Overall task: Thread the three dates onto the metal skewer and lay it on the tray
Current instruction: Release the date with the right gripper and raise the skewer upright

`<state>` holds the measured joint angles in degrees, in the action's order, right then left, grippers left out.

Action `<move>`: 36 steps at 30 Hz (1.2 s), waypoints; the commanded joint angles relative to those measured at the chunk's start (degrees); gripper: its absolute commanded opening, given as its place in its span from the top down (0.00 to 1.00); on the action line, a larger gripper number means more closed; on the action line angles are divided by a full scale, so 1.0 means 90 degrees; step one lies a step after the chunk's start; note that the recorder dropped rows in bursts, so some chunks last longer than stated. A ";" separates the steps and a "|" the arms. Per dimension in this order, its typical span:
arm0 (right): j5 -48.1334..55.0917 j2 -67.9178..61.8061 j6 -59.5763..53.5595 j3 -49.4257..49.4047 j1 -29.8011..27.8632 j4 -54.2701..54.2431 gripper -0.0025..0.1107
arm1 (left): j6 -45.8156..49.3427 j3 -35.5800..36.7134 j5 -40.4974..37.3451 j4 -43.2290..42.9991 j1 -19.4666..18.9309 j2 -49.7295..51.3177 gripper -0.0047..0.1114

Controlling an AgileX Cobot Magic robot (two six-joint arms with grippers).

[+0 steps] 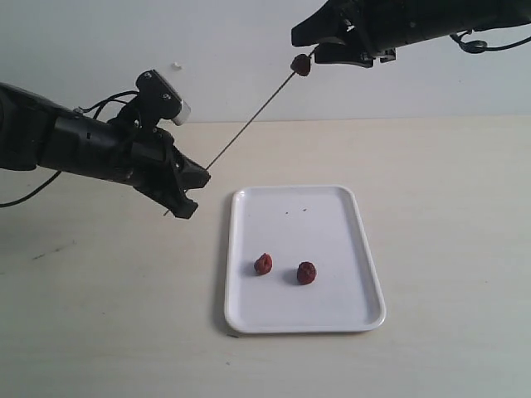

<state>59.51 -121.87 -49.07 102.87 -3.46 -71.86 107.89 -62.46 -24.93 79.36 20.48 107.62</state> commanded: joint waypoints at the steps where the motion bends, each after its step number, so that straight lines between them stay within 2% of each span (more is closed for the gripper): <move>1: 0.0051 0.0052 -0.0077 0.0039 -0.0021 -0.0180 0.46 | -0.0042 -0.0022 -0.0051 0.0215 0.0011 -0.0029 0.96; 4: 0.0051 0.0052 -0.0011 0.0039 -0.0021 -0.0180 0.48 | -0.0042 -0.0022 -0.0105 0.0318 0.0011 -0.0029 0.96; 10: 0.0051 0.0052 0.0076 0.0039 0.0083 -0.0232 0.53 | -0.0042 -0.0093 -0.0743 0.0441 0.0011 -0.0042 0.96; 18: 0.0133 0.0052 0.0186 0.0039 0.0228 -0.0213 0.54 | -0.0042 -0.0094 -0.0751 0.0602 0.0011 -0.0042 0.96; 25: 0.0179 0.0052 0.0301 0.0039 0.0230 -0.0201 0.70 | -0.0042 -0.0094 -0.0751 0.1084 0.0011 -0.0042 0.96; 36: 0.0413 0.0052 0.0301 0.0039 0.0230 -0.0186 0.70 | -0.0042 -0.0094 -0.0780 0.1625 0.0011 -0.0042 0.96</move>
<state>61.52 -121.87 -46.32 102.87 -1.56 -73.89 108.12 -62.80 -31.49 90.79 20.48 107.62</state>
